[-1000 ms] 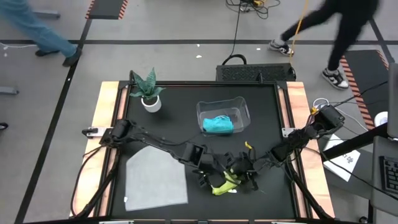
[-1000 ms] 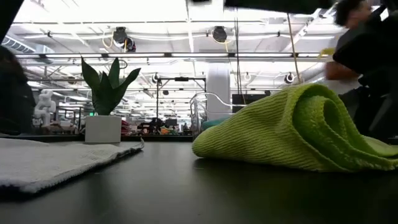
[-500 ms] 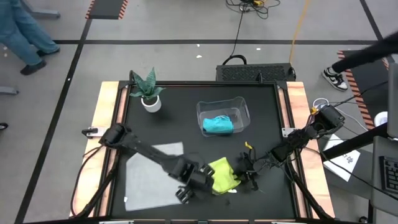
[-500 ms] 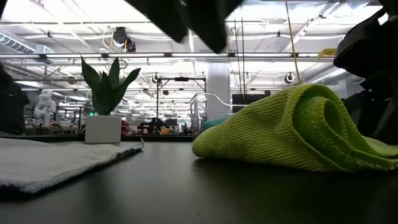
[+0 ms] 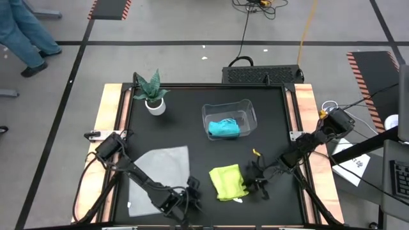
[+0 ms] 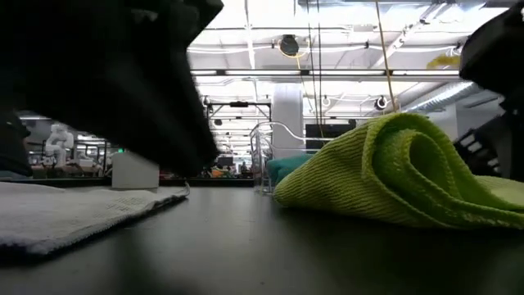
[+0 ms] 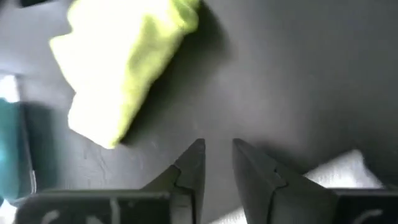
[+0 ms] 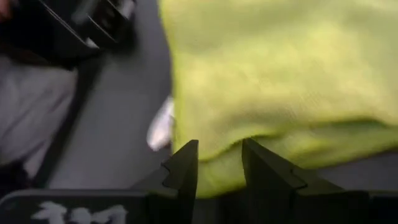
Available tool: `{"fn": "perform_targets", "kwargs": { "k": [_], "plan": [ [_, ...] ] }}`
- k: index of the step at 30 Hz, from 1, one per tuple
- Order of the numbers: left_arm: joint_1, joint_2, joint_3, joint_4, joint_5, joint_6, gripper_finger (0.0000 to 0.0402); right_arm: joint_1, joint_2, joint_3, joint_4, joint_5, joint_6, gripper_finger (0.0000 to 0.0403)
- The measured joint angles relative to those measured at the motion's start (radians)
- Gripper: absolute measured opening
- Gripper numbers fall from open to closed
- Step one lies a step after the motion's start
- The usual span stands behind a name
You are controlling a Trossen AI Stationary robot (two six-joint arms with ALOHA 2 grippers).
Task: Fold microfiber towels
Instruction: Fold the green towel
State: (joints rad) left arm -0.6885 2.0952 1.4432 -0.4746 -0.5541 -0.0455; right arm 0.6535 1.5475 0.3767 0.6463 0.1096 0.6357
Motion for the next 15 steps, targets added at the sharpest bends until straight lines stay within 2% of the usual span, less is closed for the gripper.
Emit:
{"fn": "perform_targets", "kwargs": {
  "k": [6,15],
  "plan": [
    [0.01,0.0,-0.066,0.2,-0.153,-0.067,0.0057,0.056,0.0,0.019,0.09,0.045,-0.027,0.0116],
    [0.06,-0.001,-0.21,0.209,-0.335,-0.179,0.003,0.087,0.0,0.08,0.082,0.054,-0.125,0.0116]
  ]
}}
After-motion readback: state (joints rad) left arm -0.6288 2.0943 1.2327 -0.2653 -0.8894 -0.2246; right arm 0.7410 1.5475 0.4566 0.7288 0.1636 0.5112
